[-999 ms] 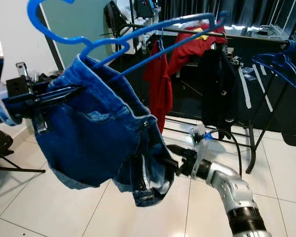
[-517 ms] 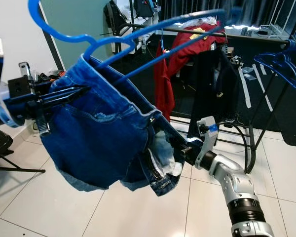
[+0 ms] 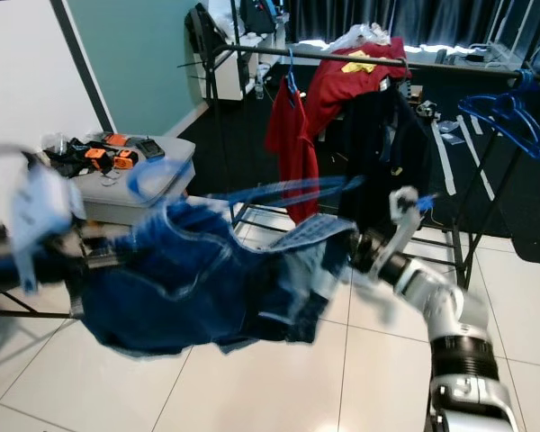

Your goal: Hang hanger

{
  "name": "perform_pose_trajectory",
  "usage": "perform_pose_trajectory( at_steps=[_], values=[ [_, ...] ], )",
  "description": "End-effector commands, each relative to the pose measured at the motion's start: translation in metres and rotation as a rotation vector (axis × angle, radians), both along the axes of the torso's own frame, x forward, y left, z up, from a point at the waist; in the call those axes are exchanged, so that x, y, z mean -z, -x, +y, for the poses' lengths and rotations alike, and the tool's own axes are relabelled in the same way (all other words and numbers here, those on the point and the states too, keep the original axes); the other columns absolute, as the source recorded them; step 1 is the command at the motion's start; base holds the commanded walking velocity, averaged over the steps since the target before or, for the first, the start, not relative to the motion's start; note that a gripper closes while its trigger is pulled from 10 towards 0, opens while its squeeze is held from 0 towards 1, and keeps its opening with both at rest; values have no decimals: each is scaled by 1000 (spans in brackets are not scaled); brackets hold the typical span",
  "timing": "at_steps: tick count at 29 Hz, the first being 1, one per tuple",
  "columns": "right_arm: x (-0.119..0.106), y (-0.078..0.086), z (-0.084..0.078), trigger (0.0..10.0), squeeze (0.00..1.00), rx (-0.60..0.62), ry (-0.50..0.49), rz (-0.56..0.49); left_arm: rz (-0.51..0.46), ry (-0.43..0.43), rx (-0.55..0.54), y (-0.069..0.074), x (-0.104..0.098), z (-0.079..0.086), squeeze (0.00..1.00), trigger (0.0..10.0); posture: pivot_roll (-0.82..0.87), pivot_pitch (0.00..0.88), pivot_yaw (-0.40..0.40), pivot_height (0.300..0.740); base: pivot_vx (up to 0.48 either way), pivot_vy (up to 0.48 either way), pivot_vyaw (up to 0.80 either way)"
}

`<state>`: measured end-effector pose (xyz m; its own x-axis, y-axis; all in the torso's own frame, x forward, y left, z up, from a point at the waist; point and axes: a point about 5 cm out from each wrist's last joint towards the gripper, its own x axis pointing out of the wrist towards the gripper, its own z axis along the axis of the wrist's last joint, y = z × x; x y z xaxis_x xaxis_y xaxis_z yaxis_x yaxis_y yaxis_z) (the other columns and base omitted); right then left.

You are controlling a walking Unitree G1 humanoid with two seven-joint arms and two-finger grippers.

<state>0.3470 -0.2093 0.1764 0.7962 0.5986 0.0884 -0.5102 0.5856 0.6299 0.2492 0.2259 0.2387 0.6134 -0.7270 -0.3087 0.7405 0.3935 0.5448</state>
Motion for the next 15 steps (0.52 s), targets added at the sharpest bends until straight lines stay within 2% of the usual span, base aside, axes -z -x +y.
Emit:
perform_pose_trajectory(
  at_steps=[1,4,12,15],
  values=[
    [-4,-4,-9,0,0,66,-55,19,22,-92,-67,0,11,14,0,4863,-8,9,10,740,0,0,0],
    [-3,-8,-11,0,0,95,-56,40,40,-84,-63,4,19,15,0,4667,-6,11,5,740,0,0,0],
    [-1,-9,-13,0,0,118,-54,81,26,-63,-23,8,21,9,0,4549,-5,13,1,740,0,0,0],
    [0,-11,-15,0,0,138,-58,108,26,-97,3,9,27,4,0,4471,-6,13,-1,740,0,0,0]
  ],
)
